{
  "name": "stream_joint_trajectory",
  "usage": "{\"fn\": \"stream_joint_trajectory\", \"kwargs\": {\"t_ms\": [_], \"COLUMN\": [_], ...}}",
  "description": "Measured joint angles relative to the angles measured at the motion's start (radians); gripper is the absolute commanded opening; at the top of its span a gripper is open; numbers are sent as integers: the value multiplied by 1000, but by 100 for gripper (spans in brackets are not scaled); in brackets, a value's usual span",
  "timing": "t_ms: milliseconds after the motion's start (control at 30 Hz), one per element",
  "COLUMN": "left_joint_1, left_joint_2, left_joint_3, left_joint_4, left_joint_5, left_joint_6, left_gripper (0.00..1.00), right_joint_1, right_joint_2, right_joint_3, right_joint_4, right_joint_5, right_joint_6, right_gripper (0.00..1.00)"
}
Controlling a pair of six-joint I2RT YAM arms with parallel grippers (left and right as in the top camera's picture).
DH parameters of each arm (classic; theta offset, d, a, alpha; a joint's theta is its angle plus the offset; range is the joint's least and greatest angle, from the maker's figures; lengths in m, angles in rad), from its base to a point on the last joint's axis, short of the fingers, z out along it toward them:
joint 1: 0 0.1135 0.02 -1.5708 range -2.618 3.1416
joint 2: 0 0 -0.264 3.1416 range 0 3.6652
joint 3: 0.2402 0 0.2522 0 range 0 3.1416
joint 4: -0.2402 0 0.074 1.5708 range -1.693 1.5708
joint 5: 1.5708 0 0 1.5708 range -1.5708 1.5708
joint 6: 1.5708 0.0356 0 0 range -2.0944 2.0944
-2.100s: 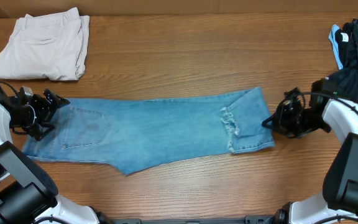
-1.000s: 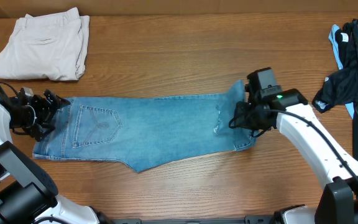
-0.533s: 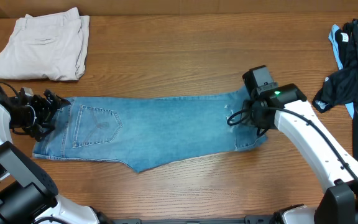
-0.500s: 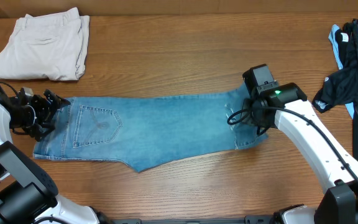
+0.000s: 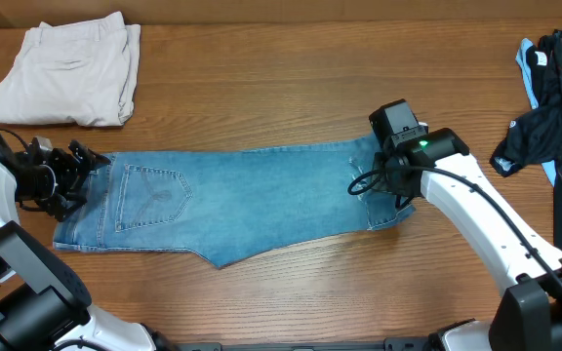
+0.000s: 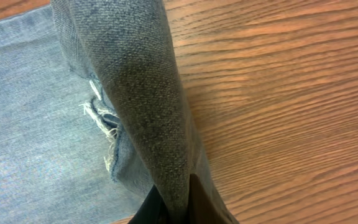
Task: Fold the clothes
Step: 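Carry the held leg end leftward over the jeans with the right gripper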
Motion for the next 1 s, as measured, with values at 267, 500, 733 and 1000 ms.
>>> {"fn": "stream_joint_trajectory", "kwargs": {"t_ms": [267,500,733,1000], "left_joint_1": [0,0,0,0], "left_joint_2": [0,0,0,0], "left_joint_3": [0,0,0,0], "left_joint_4": [0,0,0,0], "left_joint_5": [0,1,0,0], "left_joint_6": [0,0,-1,-1], "left_gripper": [100,100,100,100], "right_joint_1": [101,209,329,360], "right_joint_2": [76,227,254,254], "right_joint_3": [0,0,3,11], "right_joint_4": [5,13,11,84], "right_joint_5": [65,117,146,35], "right_joint_6": [56,128,189,204], "right_gripper": [4,4,9,11]}}
